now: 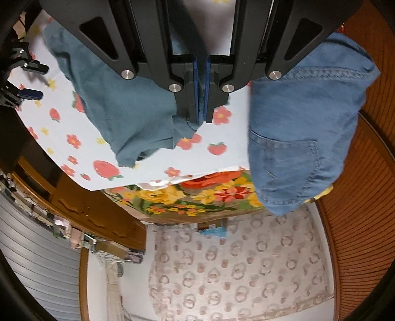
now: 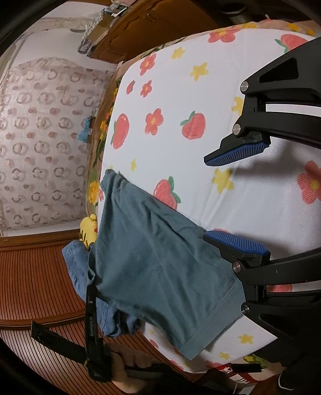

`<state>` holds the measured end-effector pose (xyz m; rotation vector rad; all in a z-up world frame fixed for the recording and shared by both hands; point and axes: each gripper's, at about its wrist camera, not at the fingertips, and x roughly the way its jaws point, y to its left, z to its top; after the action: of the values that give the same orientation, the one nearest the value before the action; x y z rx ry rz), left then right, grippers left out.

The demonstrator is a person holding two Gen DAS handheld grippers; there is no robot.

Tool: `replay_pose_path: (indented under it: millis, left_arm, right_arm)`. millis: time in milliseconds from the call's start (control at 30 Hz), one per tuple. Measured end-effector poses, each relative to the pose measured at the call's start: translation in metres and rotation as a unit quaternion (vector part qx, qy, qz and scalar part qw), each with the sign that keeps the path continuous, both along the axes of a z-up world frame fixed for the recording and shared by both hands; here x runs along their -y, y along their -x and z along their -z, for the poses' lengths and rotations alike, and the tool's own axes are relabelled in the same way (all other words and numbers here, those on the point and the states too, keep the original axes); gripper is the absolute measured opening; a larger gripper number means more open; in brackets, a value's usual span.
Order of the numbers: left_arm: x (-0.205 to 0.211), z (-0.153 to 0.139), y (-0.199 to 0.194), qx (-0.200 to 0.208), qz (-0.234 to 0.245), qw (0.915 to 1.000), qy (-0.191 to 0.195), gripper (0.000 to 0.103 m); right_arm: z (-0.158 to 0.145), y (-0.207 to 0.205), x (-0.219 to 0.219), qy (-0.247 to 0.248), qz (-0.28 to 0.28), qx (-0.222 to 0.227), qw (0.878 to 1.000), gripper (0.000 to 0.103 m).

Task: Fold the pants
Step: 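Pinch the shorts edge with the left gripper and drag it to align, then open the left gripper and release the teal shorts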

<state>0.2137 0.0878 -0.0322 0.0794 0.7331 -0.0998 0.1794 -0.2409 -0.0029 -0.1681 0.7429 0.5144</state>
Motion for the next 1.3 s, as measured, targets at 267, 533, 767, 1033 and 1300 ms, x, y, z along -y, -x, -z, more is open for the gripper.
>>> replay_pose_path:
  millis: [267, 533, 767, 1033, 1300]
  left_arm:
    - [-0.007, 0.009, -0.011, -0.016, -0.015, 0.9997, -0.010, 0.005]
    - [-0.007, 0.014, -0.010, -0.024, -0.011, 0.9996, -0.008, 0.030]
    - [0.005, 0.020, 0.006, -0.012, 0.013, 0.9998, 0.011, 0.068]
    - [0.020, 0.035, 0.028, -0.014, 0.038, 0.9988, 0.027, 0.077]
    - [0.033, 0.035, 0.059, -0.017, 0.031, 0.9991, 0.022, 0.077]
  right_arm:
    - [0.002, -0.004, -0.001, -0.002, 0.003, -0.003, 1.000, 0.056]
    - [0.006, -0.005, -0.002, -0.004, 0.002, -0.006, 1.000, 0.056]
    - [0.007, -0.005, 0.001, -0.010, 0.003, -0.007, 1.000, 0.056]
    - [0.008, -0.004, 0.001, -0.008, 0.003, -0.005, 1.000, 0.056]
    - [0.004, 0.002, -0.003, -0.015, 0.001, 0.005, 1.000, 0.056]
